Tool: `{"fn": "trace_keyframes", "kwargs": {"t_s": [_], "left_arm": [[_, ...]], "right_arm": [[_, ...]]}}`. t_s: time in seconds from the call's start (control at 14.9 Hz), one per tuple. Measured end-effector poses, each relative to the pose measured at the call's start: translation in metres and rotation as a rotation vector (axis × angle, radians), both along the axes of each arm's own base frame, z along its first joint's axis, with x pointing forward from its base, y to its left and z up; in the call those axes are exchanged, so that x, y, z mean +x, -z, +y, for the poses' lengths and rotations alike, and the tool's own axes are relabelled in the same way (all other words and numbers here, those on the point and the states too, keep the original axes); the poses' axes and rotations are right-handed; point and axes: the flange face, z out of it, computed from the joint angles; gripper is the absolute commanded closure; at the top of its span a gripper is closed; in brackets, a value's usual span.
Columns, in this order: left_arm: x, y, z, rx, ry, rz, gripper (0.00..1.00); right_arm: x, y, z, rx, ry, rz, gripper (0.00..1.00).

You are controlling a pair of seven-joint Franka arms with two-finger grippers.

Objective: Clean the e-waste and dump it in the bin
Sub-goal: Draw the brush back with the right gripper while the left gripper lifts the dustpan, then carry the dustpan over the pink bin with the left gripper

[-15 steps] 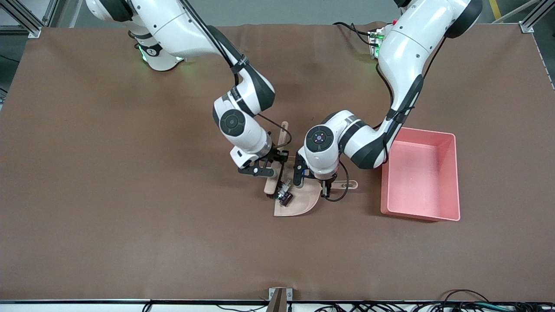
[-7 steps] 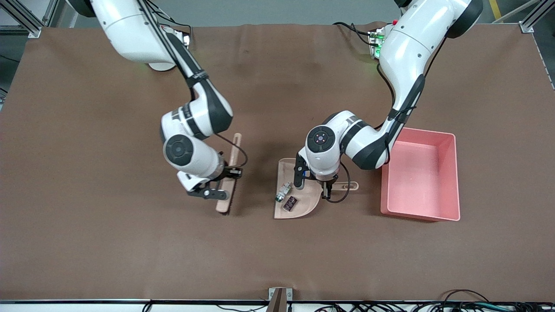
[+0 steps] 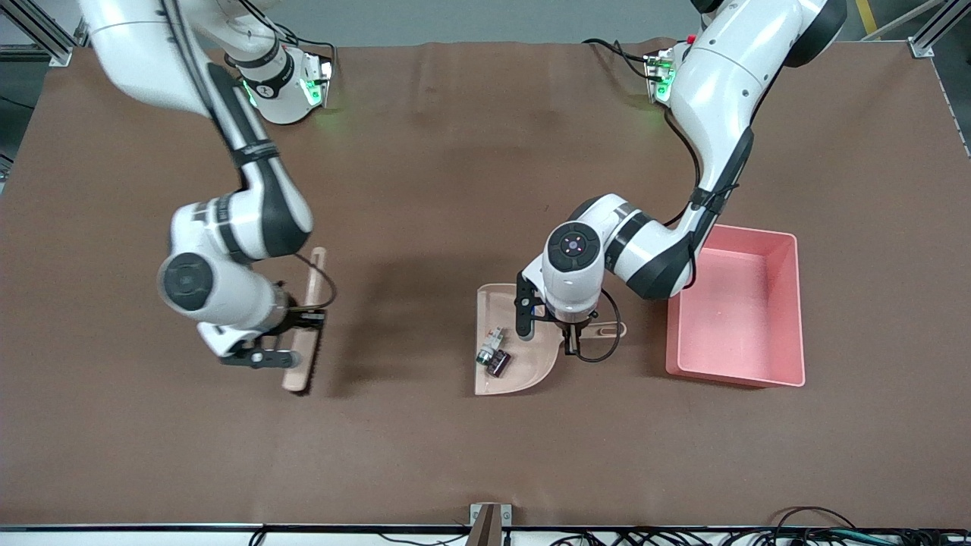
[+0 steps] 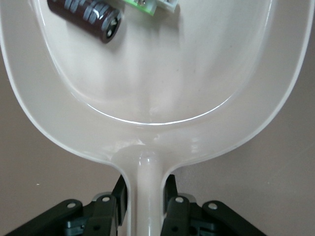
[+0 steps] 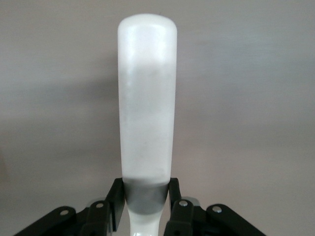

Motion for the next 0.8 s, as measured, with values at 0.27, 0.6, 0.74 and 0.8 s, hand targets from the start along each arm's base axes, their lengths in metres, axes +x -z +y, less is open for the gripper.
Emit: {"fn": "trace_keyframes", "kwargs": {"t_s": [0.27, 0.6, 0.74, 0.8], "left_arm": [[0.012, -0.025, -0.001, -0.059, -0.033, -0.021, 0.99], [0.028, -0.045, 0.016, -0.079, -0.062, -0.052, 0.99], [0.045, -0.068, 0.044, -0.111, -0.080, -0.066, 0.99], [0.053, -0.083, 0.062, -0.133, -0.085, -0.074, 1.00]], "right_arm": [[-0.020, 0.019, -0.090, 0.009, -0.021, -0.053, 0.99], [-0.062, 0.061, -0.128, 0.000, 0.022, -0.071, 0.99], [-0.071, 0.071, -0.143, 0.000, 0.033, -0.055, 0.99], [-0.072, 0.072, -0.151, 0.000, 0.036, -0.053, 0.99]]}}
